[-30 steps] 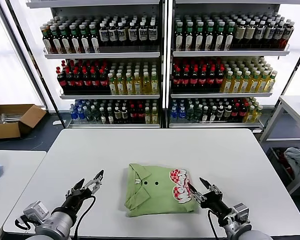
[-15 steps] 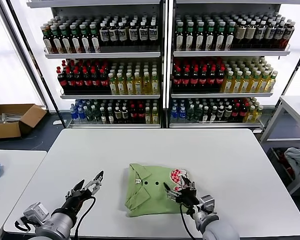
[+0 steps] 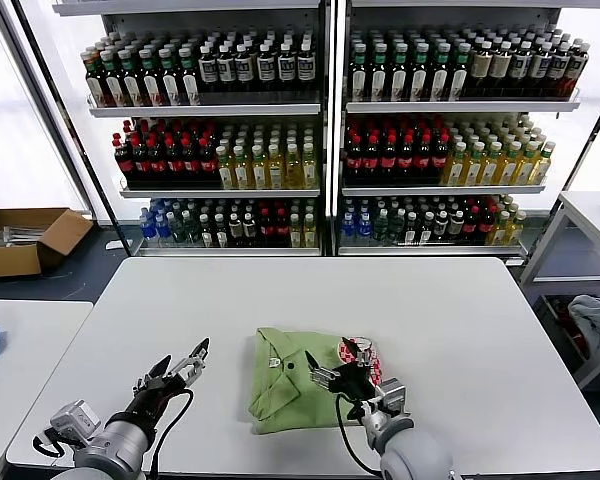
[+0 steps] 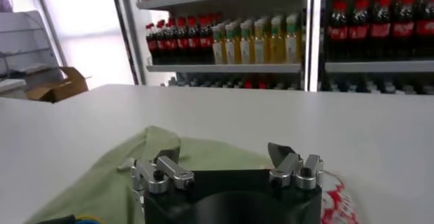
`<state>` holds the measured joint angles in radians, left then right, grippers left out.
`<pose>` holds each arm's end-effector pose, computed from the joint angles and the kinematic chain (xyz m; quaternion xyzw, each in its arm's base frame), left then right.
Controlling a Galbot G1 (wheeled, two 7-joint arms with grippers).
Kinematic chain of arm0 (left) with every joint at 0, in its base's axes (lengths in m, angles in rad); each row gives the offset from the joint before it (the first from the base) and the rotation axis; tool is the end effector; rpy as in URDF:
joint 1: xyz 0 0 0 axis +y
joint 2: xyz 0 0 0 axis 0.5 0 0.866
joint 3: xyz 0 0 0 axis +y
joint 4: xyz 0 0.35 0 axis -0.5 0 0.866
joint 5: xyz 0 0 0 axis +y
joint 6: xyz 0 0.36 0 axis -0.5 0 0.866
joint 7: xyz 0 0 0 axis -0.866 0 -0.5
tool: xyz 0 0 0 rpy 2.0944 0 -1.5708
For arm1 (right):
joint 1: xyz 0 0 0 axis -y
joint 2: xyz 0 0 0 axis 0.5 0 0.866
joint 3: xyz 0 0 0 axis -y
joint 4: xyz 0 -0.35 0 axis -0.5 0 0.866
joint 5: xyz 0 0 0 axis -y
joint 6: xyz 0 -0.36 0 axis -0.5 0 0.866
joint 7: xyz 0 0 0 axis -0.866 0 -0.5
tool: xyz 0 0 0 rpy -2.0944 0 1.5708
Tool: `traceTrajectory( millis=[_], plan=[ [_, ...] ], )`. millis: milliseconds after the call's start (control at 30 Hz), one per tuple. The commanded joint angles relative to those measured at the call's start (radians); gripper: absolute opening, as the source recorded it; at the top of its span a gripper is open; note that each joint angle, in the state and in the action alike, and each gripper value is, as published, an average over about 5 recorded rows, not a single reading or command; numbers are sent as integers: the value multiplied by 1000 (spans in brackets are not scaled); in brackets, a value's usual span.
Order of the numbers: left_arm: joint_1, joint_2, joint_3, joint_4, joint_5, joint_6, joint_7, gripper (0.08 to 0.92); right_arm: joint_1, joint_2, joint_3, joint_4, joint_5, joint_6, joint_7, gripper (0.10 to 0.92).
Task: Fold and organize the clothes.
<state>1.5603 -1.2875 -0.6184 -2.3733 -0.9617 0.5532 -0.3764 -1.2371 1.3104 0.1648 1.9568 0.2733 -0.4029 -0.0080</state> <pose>0.1773 0.0482 -0.1927 -0.0210 -0.9468 0.2517 0.1996 0.2618 0.0579 -0.2921 0.2256 -0.9621 -0.0176 0.1520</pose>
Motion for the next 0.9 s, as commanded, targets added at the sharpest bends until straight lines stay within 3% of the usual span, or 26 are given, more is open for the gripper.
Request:
traceTrajectory(
  millis=[33,167,300,700,900],
  plan=[
    [8,-2,-5,-1,4,0,1,823,103,77,-181,-149,-99,-42,34,823],
    [24,-8,-22,-5,4,-1,8,823,131,95,-201,-239,-126,-78,51,823],
    [34,-11,-41,-2,2,-3,17,823,136,74,-214,-235,-116,-96,56,823],
    [19,3,-64,3,51,-24,83,823,90,-40,-15,172,47,5,64,823],
    [16,14,-84,12,93,-40,151,823,-20,-112,248,251,58,104,-8,823]
  ],
)
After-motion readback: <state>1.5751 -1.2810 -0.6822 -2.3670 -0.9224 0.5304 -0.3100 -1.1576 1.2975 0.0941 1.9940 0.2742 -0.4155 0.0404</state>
